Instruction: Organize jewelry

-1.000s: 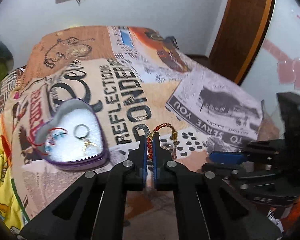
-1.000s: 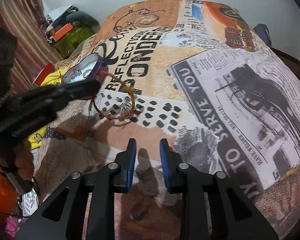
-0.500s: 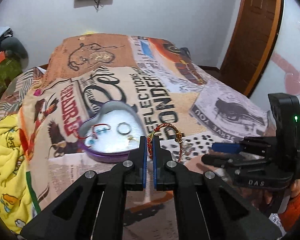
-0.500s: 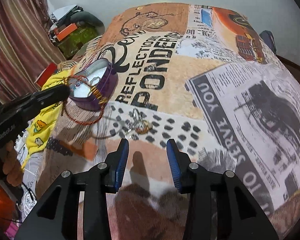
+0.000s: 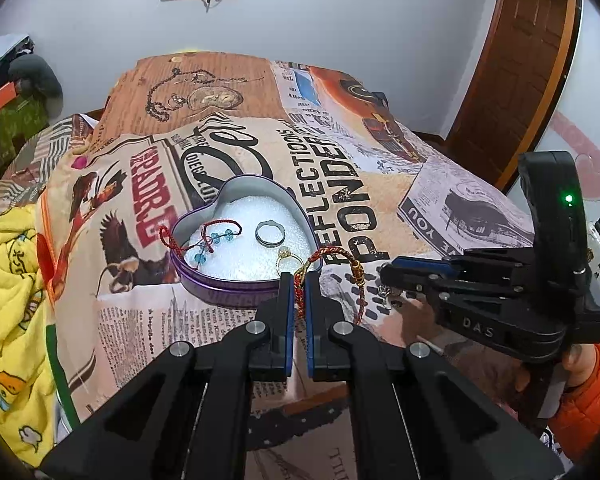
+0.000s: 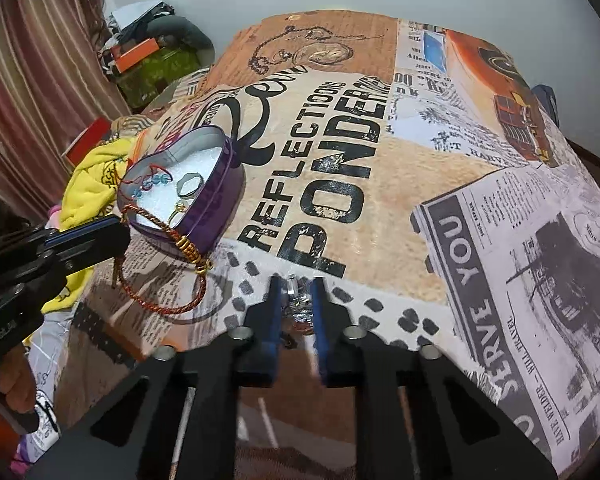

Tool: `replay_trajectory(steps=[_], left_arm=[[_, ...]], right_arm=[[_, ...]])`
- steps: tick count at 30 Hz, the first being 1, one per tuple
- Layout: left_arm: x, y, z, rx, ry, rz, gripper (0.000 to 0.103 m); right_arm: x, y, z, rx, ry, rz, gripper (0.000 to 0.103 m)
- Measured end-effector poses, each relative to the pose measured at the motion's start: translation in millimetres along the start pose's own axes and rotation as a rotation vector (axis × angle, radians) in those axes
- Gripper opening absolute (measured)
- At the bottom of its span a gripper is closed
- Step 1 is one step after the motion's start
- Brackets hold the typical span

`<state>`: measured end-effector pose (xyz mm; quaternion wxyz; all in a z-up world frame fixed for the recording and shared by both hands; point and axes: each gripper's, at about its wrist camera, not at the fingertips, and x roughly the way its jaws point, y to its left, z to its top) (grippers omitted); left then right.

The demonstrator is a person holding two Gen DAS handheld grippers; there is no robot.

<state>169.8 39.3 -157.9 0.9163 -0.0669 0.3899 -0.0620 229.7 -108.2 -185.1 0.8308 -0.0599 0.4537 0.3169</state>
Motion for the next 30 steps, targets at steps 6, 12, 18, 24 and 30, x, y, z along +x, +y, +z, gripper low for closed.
replay_trajectory(steps=[6, 12, 18, 24, 30], left_arm=[[0.1, 0.8, 0.1, -0.005, 0.000, 0.000, 0.003], [-7.5, -1.4, 1.4, -0.009, -0.016, 0.000, 0.003], [-9.8, -2.1, -0.3, -0.008, -0.016, 0.000, 0.003], [-5.5, -0.9, -0.9, -0.015, -0.006, -0.006, 0.003], [-3.1, 1.9, -1.8, -0.018, -0.001, -0.003, 0.003]], right_arm=[[-17.0, -3.3, -2.9, 0.010, -0.055, 0.001, 0.004], [-30.2, -11.7, -8.3, 0.031, -0.062, -0.011, 0.004], [-25.5, -18.0, -17.1, 0.076, 0.026, 0.046, 0.012], [-12.4, -14.6, -16.9, 0.091, 0.038, 0.068, 0.014], [-3.6, -5.5, -10.2, 0.050, 0.035, 0.058, 0.014]])
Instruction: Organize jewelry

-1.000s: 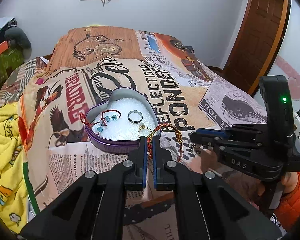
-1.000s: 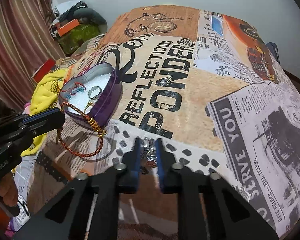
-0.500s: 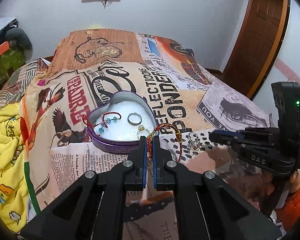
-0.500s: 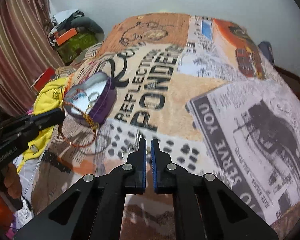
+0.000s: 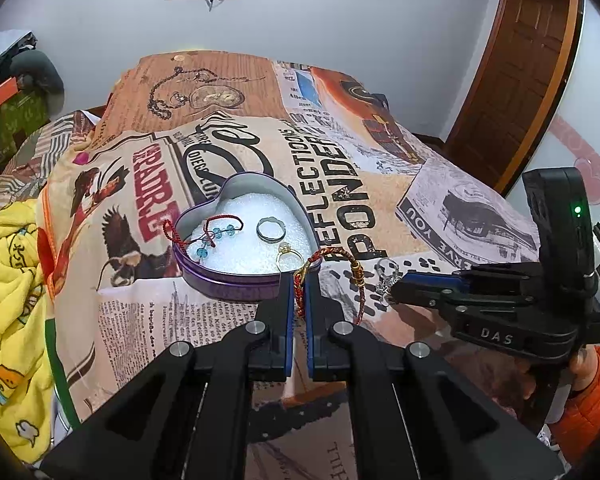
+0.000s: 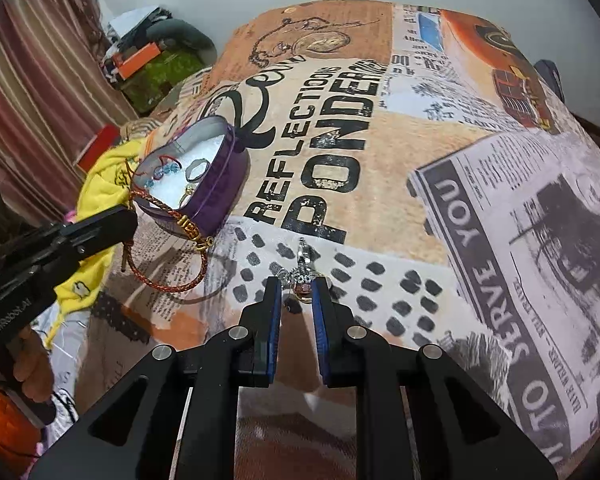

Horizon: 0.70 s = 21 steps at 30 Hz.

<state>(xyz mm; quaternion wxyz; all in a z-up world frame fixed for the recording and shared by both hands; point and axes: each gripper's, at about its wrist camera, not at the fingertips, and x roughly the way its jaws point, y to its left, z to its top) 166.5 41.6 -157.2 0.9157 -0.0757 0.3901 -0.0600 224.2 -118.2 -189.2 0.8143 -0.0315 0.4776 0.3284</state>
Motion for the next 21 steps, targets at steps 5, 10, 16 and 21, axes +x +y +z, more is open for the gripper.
replay_trajectory(steps=[5, 10, 16, 21], left_arm=[[2.6, 3.3, -1.1, -0.013, 0.004, -0.005, 0.003], [6.3, 2.3, -2.9, -0.008, 0.014, -0.009, 0.003], [8.5, 2.6, -3.2, -0.013, 0.017, -0.014, 0.003], [10.0, 3.2, -3.8, -0.014, 0.019, -0.015, 0.003]], right_arm=[[7.6, 0.2, 1.1, -0.032, 0.012, -0.046, 0.014], [8.3, -0.3, 5.0, -0.038, 0.017, -0.051, 0.014], [10.6, 4.3, 9.1, -0.053, 0.021, -0.053, 0.015], [13.2, 7.4, 10.5, -0.070, 0.016, -0.062, 0.015]])
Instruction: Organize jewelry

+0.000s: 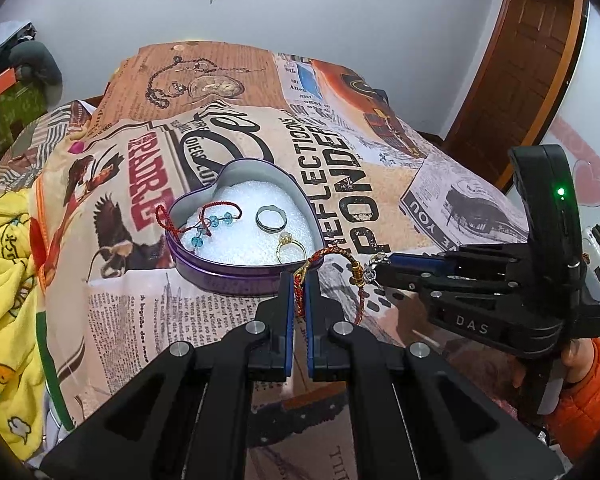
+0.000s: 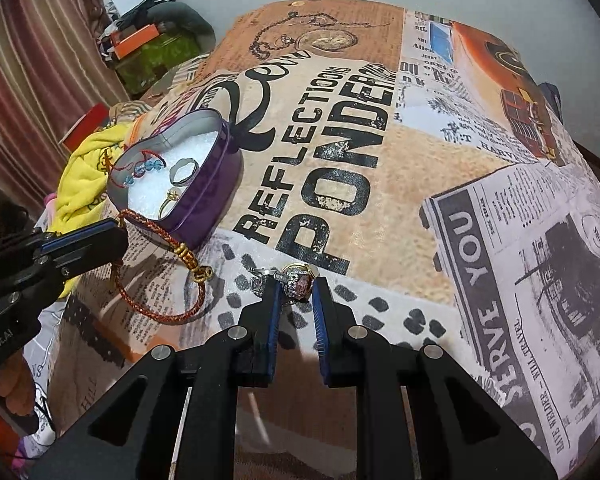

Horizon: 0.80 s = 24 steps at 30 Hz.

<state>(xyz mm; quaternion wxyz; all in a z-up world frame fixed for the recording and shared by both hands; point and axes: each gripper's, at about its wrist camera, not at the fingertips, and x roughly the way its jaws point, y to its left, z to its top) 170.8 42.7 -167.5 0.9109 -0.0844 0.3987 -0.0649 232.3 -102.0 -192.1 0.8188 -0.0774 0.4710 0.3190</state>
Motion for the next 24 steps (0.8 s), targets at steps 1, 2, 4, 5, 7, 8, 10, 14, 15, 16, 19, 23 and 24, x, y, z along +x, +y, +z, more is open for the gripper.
replay_trajectory(steps=[1, 2, 4, 5, 7, 8, 10, 14, 15, 16, 19, 23, 24], left_arm=[[0.0, 0.1, -0.2, 0.000, -0.001, 0.001, 0.003], [0.0, 0.3, -0.5, -0.001, 0.000, -0.001, 0.003], [-0.4, 0.0, -1.4, -0.002, 0.000, -0.002, 0.003], [-0.3, -0.2, -1.8, -0.001, 0.001, -0.002, 0.003], [-0.1, -0.6, -2.5, 0.000, 0.003, -0.003, 0.003], [0.1, -0.7, -2.9, 0.001, 0.004, -0.002, 0.003], [0.0, -1.0, -3.2, 0.001, 0.005, -0.004, 0.003], [0.1, -0.8, -3.0, -0.001, 0.004, -0.004, 0.003], [-0.4, -1.2, -2.8, -0.001, 0.003, -0.005, 0.003], [-1.1, -1.4, -2.3, 0.000, 0.001, -0.005, 0.003], [-4.5, -1.8, -0.3, -0.001, -0.009, -0.007, 0.003], [-10.4, -3.3, 2.0, -0.002, -0.023, -0.007, 0.003], [-12.2, -3.7, 2.6, -0.003, -0.026, -0.007, 0.003]], right_arm=[[0.5, 0.2, 0.6, -0.003, -0.001, -0.002, 0.014], [0.5, 0.5, 1.3, -0.005, -0.010, -0.007, 0.014], [1.5, 1.2, 1.7, -0.015, -0.020, -0.012, 0.015], [2.2, 2.2, 2.1, -0.026, -0.024, -0.014, 0.014], [2.4, 3.5, 3.1, -0.036, -0.037, -0.006, 0.014], [2.5, 3.5, 3.8, -0.036, -0.048, -0.004, 0.013], [2.5, 4.0, 4.3, -0.036, -0.056, -0.005, 0.012], [-6.4, 5.3, 2.9, -0.034, -0.079, -0.003, 0.012], [-9.4, 5.2, 2.2, -0.032, -0.085, -0.002, 0.011], [-13.5, 4.9, 1.0, -0.030, -0.091, -0.001, 0.011], [-19.9, 3.9, -0.8, -0.027, -0.101, -0.001, 0.010], [-29.8, -0.2, -4.2, -0.010, -0.113, -0.001, 0.008], [-32.3, -1.5, -5.6, -0.007, -0.114, -0.003, 0.008]])
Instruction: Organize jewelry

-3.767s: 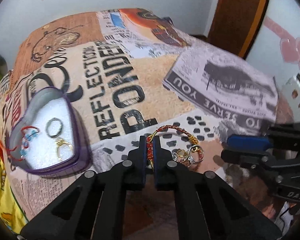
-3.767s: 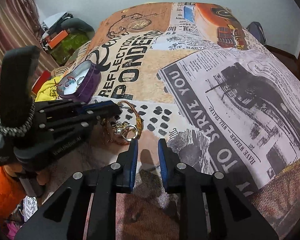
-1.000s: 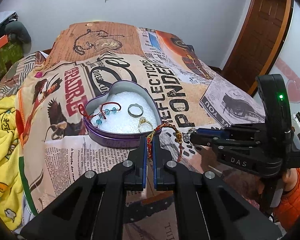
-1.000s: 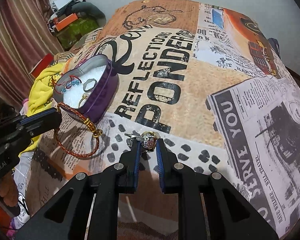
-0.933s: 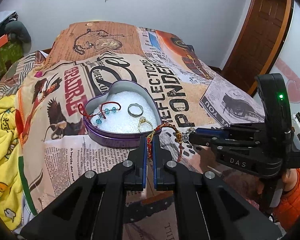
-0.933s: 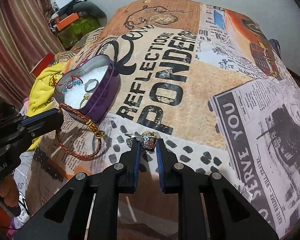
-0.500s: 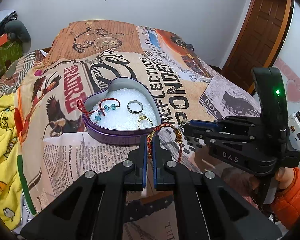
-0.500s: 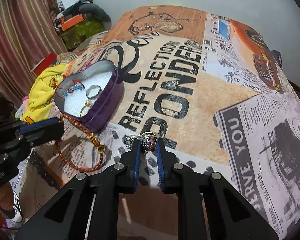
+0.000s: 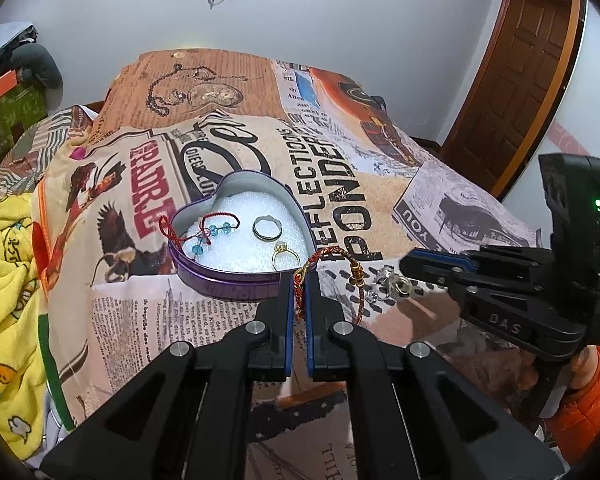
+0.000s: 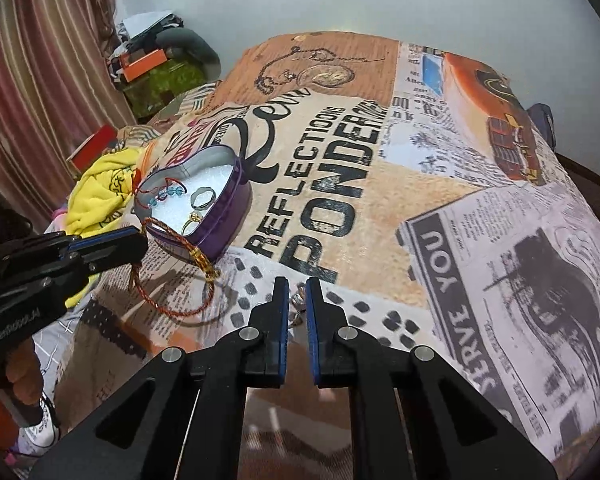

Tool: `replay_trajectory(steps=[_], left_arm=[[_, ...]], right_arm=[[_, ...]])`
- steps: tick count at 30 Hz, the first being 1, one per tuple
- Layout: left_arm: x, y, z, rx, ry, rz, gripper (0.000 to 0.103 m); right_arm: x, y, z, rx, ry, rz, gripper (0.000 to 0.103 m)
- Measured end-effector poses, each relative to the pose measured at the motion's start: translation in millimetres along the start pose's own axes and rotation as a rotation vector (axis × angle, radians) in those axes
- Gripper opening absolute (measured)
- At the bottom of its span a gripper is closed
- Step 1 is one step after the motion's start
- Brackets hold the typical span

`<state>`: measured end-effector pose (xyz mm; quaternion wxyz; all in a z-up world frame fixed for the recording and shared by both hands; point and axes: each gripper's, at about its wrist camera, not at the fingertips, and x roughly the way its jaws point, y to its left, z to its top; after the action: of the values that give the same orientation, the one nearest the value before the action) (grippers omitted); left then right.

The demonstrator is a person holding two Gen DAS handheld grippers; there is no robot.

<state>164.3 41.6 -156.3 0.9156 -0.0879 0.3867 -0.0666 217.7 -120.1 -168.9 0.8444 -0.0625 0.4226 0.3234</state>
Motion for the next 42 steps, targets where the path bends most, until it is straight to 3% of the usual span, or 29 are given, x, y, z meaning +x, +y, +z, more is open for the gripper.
replay_trajectory(steps=[6, 10, 17, 24, 26, 42], left_arm=[[-4.5, -1.5, -0.4, 0.005, -0.004, 0.003, 0.003], [-2.4, -1.2, -2.0, 0.000, 0.004, 0.004, 0.003], [0.0, -0.5, -3.6, 0.000, 0.009, 0.005, 0.003], [5.2, 5.5, -4.7, -0.015, 0.019, 0.009, 0.003], [6.0, 6.0, -4.8, -0.017, 0.020, 0.009, 0.003], [-7.9, 2.3, 0.1, -0.013, -0.011, 0.011, 0.003]], right_arm=[[-7.5, -6.6, -8.3, 0.006, 0.030, -0.026, 0.008], [0.4, -6.0, -11.2, 0.000, 0.075, -0.034, 0.023], [12.0, -12.9, 0.8, 0.063, 0.051, -0.014, 0.023], [31.0, -0.7, -3.3, -0.005, 0.097, 0.009, 0.019], [28.6, -0.7, -4.5, -0.010, 0.081, 0.003, 0.014], [-32.2, -7.0, 13.1, 0.037, -0.118, -0.010, 0.014]])
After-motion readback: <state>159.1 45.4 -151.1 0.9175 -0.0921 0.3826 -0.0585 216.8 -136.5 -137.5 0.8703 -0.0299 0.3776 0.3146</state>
